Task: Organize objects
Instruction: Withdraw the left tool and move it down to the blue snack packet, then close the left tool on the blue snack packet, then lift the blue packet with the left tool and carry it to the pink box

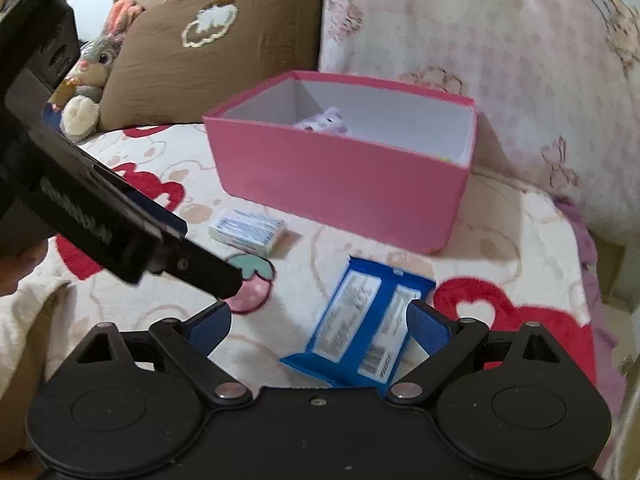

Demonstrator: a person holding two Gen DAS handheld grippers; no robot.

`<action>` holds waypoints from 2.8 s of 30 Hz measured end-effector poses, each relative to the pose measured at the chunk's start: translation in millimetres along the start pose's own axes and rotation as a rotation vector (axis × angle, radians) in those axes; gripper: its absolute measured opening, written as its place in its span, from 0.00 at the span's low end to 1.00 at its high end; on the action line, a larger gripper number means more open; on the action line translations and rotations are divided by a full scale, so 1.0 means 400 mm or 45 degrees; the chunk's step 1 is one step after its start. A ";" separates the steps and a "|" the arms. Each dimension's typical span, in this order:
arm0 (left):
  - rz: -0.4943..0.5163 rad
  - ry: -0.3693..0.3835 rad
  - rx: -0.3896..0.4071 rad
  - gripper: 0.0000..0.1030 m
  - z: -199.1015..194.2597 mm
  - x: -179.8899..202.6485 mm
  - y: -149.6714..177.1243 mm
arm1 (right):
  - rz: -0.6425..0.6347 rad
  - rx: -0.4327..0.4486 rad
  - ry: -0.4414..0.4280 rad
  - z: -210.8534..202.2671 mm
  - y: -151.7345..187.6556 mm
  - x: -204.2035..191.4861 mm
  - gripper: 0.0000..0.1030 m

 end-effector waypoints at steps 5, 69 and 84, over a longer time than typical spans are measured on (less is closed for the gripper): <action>-0.092 0.033 -0.016 0.91 0.076 0.014 0.002 | -0.043 -0.049 0.063 0.066 0.049 0.031 0.94; -0.269 0.200 0.018 0.29 0.161 0.044 0.072 | 0.183 -0.151 -0.063 0.091 0.051 0.027 0.75; -0.192 0.230 -0.023 0.29 0.060 0.035 0.094 | 0.284 -0.204 -0.080 0.021 0.024 -0.044 0.74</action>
Point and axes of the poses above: each gripper's, at about its wrist camera, not at the fingertips, and z roughly the way its jaws point, x to its right, y to its underside, the point moved 1 cm from there along z, roughly the way its jaws point, and after that the axes turned 10 degrees about -y, right-handed, at the moved point
